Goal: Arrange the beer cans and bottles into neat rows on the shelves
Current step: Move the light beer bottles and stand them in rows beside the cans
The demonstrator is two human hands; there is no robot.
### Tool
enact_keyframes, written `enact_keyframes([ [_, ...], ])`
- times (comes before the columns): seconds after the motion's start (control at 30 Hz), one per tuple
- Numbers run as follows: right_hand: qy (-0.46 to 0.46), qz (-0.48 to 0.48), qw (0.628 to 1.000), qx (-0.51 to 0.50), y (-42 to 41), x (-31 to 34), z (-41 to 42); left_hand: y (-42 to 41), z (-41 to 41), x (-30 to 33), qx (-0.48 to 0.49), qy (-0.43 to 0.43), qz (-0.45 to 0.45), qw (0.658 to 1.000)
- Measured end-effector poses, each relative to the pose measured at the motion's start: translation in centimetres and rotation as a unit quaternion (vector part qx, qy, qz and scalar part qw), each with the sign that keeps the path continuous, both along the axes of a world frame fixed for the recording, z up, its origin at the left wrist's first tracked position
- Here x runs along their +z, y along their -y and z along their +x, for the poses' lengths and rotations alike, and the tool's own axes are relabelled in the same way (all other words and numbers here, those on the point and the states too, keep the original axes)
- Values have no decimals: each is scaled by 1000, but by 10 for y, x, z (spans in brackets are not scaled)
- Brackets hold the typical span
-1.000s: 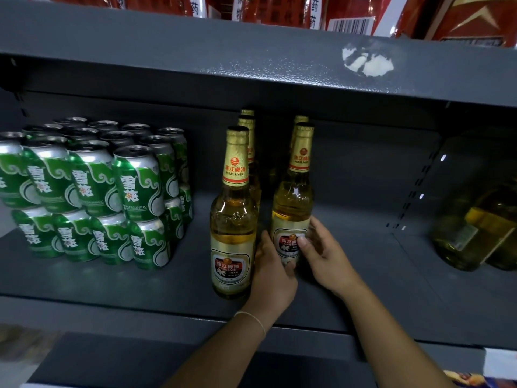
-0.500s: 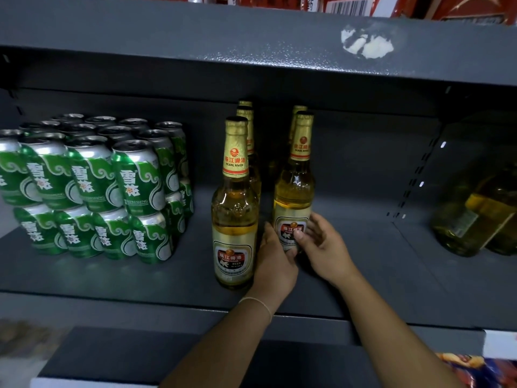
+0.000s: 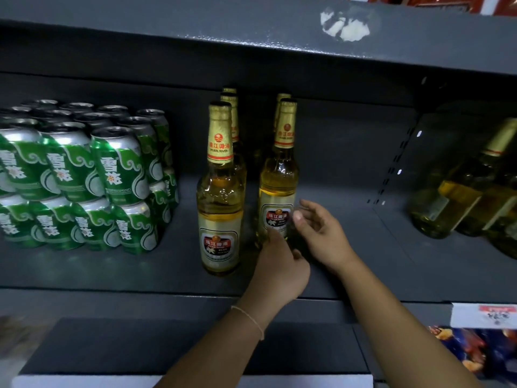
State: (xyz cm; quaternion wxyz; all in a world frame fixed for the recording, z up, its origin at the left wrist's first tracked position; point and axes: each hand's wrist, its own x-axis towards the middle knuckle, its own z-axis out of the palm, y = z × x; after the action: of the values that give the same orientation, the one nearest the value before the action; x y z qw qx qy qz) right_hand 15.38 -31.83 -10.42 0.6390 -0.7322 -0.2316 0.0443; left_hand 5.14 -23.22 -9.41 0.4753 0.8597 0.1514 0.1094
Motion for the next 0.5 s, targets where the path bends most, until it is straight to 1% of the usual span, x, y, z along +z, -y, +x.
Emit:
enact_keyframes([
  [0.13, 26, 10, 996, -86, 39, 14, 9, 26, 8, 12, -67, 49, 12, 996],
  [0.33, 77, 24, 983, -163, 120, 49, 32, 75, 66, 30, -100, 144, 22, 984],
  [0.43, 108, 22, 971, -212, 161, 65, 50, 110, 99, 42, -116, 178, 15, 977],
  [0.5, 143, 11, 955, -260, 190, 72, 66, 132, 118, 49, -135, 183, 12, 974],
])
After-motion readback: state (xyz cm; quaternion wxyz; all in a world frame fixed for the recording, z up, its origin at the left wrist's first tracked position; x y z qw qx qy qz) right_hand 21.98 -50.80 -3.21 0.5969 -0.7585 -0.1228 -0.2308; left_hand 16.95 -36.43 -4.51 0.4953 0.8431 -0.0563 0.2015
